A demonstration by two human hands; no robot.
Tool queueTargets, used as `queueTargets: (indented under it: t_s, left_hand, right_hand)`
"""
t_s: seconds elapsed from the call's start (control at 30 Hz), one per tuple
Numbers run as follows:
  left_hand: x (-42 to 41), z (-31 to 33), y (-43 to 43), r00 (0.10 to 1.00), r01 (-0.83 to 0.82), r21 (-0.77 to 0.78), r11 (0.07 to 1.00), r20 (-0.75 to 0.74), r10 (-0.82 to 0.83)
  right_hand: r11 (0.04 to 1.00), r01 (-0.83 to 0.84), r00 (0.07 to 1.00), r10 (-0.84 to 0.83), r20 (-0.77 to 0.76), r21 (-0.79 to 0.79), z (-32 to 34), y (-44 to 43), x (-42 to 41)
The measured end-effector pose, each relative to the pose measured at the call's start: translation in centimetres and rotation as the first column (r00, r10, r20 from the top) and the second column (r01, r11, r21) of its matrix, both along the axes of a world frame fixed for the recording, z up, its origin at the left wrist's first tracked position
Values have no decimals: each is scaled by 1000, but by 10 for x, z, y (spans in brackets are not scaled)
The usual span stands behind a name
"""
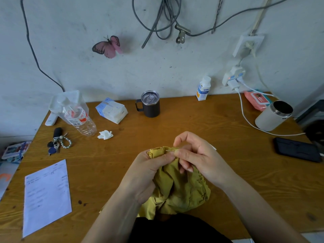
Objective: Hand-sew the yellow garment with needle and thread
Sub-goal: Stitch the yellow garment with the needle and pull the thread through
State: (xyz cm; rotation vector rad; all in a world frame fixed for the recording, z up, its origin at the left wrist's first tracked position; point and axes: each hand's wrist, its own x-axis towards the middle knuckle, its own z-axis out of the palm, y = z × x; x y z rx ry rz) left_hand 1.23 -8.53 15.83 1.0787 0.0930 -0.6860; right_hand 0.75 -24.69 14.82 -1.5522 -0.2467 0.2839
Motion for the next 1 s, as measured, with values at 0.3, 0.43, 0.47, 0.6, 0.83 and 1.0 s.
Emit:
queueTargets:
  t_s: [0.3, 0.43, 0.47, 0.6, 0.83, 1.0]
  left_hand:
    - [2, -1, 1, 996, -88, 94, 992, -9, 89]
    - [1, -5, -1, 995, -95, 132, 987, 23, 93]
    - [2, -6, -2, 995, -97, 152, 984, 29, 94]
    - [2, -9, -3, 993, -114, 182, 977, 32, 110]
    - [3, -13, 0, 994, -105, 212, 972, 20, 103]
    - [4, -15, -4, 989, -122, 285, 951, 115, 93]
  right_hand:
    - [849, 382, 840, -154, 520, -365, 0, 5, -1]
    - [784, 428, 790, -84, 607, -449, -2, 10, 0]
    - [768, 457, 764, -80, 640, -449, -3, 12, -1]
    - [767, 554, 688, -202, 697, -324, -7, 19, -3]
    - [708, 571, 704, -161, 691, -417, -17, 20, -3]
    - [673, 670, 584, -216, 783, -314, -24, 30, -6]
